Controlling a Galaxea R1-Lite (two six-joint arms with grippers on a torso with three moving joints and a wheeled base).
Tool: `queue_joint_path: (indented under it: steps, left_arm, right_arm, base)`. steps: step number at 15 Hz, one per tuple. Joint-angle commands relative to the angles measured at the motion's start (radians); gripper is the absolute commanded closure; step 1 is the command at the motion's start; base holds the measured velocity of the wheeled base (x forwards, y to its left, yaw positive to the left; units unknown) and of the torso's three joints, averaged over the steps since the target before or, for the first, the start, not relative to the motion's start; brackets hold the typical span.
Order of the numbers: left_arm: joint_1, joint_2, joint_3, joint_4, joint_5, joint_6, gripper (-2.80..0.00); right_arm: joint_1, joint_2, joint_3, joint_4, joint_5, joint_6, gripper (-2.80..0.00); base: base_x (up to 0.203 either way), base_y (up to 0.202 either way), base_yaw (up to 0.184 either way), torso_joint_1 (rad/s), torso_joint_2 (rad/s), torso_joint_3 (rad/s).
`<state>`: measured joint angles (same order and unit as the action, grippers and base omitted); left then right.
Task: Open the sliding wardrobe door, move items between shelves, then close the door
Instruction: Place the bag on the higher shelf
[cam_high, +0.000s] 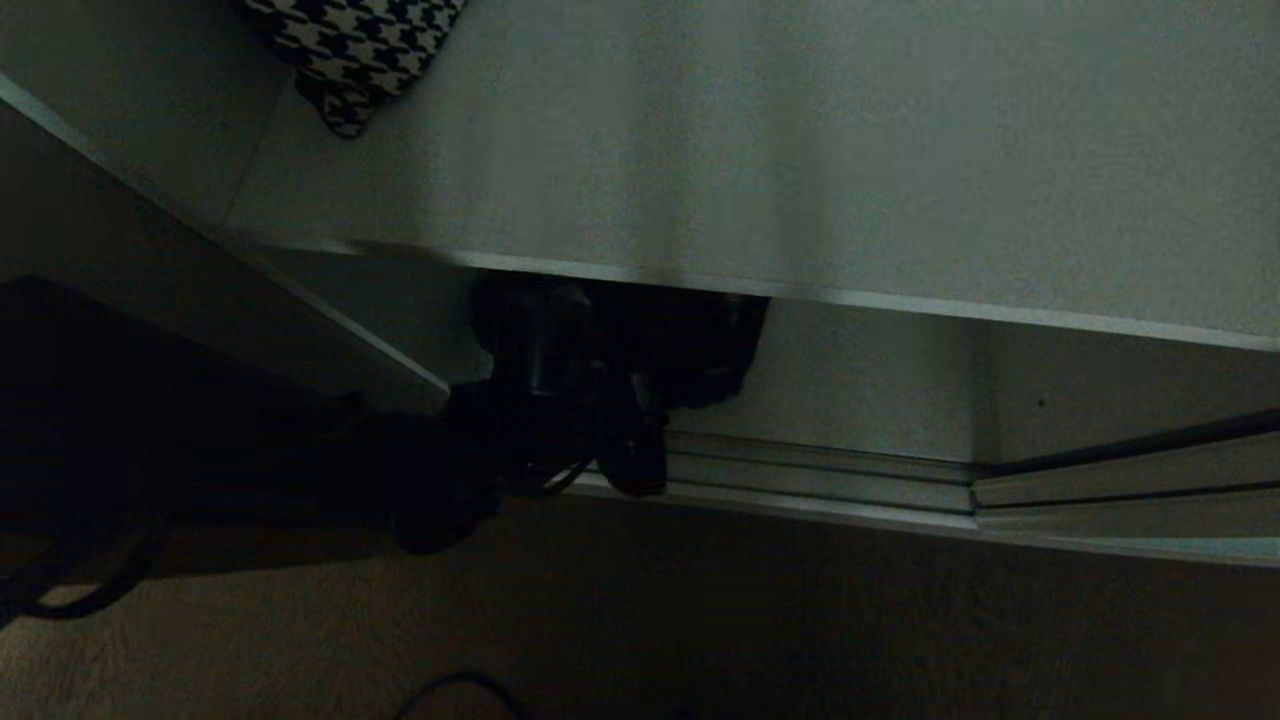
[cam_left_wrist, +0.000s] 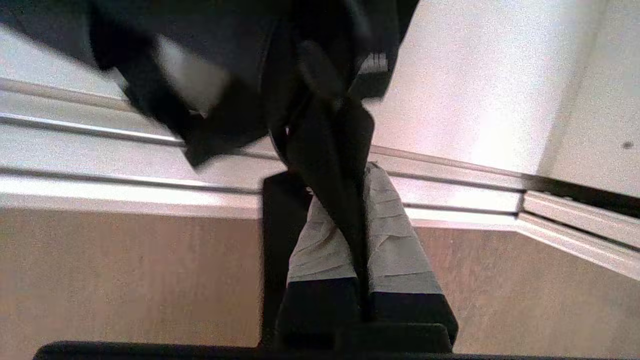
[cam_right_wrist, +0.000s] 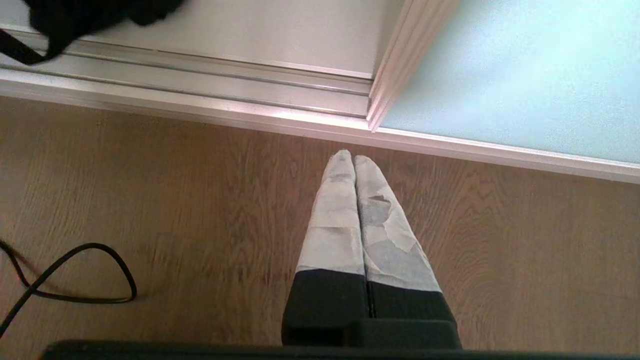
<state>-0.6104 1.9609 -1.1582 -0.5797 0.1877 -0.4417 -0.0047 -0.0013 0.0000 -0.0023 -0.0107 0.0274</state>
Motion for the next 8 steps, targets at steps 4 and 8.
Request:
queue_joint_path:
  steps: [4, 8]
  left_arm:
    - [-0.037, -0.234, 0.094, 0.087, 0.01, -0.004, 0.0]
    - [-0.102, -0.404, 0.17, 0.201, 0.037, -0.003, 0.0]
  right_arm:
    - [0.0, 0.0, 0.0, -0.001, 0.0, 0.0, 0.0]
    - [0.0, 0.0, 0.0, -0.001, 0.0, 0.0, 0.0]
  base:
    - [0.0, 0.0, 0.0, 0.0, 0.0, 0.0]
    - [0.0, 0.0, 0.0, 0.0, 0.0, 0.0]
